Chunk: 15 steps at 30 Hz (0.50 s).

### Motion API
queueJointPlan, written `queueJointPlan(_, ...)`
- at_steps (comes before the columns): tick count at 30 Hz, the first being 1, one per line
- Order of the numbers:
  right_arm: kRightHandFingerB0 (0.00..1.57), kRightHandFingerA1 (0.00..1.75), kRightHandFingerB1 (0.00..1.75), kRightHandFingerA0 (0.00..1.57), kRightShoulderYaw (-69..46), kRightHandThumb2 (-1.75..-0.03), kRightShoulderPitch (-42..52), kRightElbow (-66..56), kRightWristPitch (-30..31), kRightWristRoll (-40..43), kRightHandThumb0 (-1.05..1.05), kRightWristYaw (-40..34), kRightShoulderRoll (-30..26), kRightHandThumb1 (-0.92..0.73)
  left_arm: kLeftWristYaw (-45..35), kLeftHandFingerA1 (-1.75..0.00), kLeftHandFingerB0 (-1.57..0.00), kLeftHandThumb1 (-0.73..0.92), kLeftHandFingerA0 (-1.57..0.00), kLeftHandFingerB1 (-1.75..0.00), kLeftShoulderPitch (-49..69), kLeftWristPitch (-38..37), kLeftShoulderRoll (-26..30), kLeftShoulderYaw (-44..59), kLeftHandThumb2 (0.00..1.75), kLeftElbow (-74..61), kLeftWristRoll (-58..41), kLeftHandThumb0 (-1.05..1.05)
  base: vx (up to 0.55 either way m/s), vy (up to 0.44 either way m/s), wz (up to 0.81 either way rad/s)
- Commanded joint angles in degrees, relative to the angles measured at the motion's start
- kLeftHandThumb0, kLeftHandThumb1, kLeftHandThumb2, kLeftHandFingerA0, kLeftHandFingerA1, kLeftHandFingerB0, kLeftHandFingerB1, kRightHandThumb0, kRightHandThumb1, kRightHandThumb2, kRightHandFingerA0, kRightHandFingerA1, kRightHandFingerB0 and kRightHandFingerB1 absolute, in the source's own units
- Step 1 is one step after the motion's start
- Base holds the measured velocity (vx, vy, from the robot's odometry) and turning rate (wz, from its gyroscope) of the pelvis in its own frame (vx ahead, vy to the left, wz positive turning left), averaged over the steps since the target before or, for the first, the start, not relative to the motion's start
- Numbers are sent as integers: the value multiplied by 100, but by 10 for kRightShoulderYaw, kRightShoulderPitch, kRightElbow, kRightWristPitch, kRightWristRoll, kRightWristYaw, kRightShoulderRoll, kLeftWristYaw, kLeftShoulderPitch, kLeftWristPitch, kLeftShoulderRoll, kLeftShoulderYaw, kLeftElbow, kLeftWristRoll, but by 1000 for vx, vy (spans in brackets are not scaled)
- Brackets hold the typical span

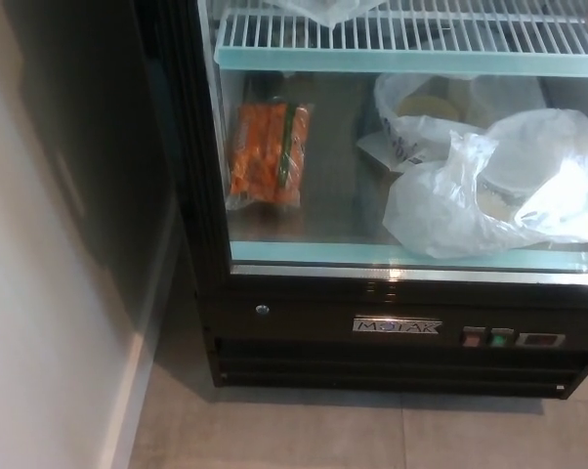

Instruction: The robot stands in front of a refrigerator with an opened door and closes the door by swing its right hand at the door

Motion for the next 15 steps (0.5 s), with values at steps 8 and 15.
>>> queueJointPlan(8,49,42,37,51,-11,-63,-7,31,29,53,-49,41,-6,-73,-10,-33,-25,87,-34,-30,-3,9,9,-2,66,6,4,-58,0,0,0)
queueJointPlan(15,51,42,38,51,-8,-62,-3,30,25,59,-49,45,-7,-72,-4,-34,-26,87,-35,-30,-7,14,10,-6,67,9,9,-58,0,0,0)
